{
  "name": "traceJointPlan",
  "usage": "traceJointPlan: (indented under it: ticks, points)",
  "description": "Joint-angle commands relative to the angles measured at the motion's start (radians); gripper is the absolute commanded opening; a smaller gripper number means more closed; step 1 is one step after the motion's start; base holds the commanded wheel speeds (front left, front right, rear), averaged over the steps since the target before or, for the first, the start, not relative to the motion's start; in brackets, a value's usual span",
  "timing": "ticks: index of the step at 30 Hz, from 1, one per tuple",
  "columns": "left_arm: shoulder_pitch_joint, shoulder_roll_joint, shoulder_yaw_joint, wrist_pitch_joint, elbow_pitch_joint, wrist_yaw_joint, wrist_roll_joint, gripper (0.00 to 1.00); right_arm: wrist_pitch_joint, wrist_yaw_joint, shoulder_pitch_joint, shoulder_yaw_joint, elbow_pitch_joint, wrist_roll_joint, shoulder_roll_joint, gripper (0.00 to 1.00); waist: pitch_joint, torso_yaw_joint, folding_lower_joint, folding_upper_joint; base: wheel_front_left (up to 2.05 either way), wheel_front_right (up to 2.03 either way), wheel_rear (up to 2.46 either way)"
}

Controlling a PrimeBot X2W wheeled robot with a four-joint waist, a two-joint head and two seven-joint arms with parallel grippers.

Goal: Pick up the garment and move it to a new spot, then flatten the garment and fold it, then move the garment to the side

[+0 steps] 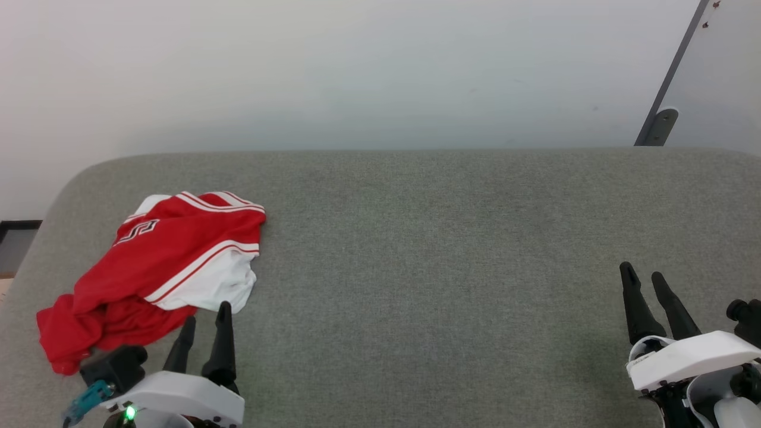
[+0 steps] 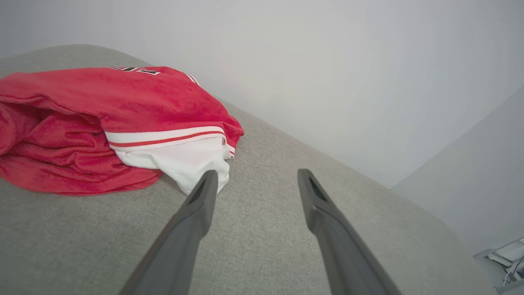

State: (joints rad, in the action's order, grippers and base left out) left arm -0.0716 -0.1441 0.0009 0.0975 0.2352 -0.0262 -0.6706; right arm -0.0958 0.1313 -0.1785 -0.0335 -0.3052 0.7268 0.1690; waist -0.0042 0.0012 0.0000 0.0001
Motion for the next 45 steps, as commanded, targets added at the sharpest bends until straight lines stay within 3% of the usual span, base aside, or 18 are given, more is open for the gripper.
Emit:
traceJointPlan:
  ticks: [1, 28, 38, 45]
  points:
    - [-0.015, -0.013, -0.006, 0.007, -0.010, 0.006, 0.030, 1.00, -0.009, 0.000, -0.026, -0.001, 0.013, -0.035, 0.009, 1.00, 0.000, 0.000, 0.0000, -0.0001, 0.00, 0.00, 0.00]
    - [-0.008, -0.060, -0.082, 0.081, -0.014, 0.071, 0.293, 1.00, -0.082, -0.001, -0.051, 0.039, -0.029, -0.422, -0.002, 1.00, 0.002, 0.005, 0.0000, -0.0001, 0.00, 0.00, 0.00]
    - [-0.006, -0.058, -0.077, 0.103, -0.006, 0.062, 0.360, 1.00, -0.104, -0.001, -0.054, 0.056, -0.042, -0.505, -0.003, 1.00, 0.001, 0.009, 0.0000, -0.0001, 0.00, 0.00, 0.00]
    - [0.003, -0.041, -0.065, 0.118, -0.006, 0.029, 0.386, 1.00, -0.120, -0.001, -0.036, 0.069, -0.025, -0.510, -0.015, 1.00, -0.002, 0.013, 0.0000, -0.0001, 0.00, 0.00, 0.00]
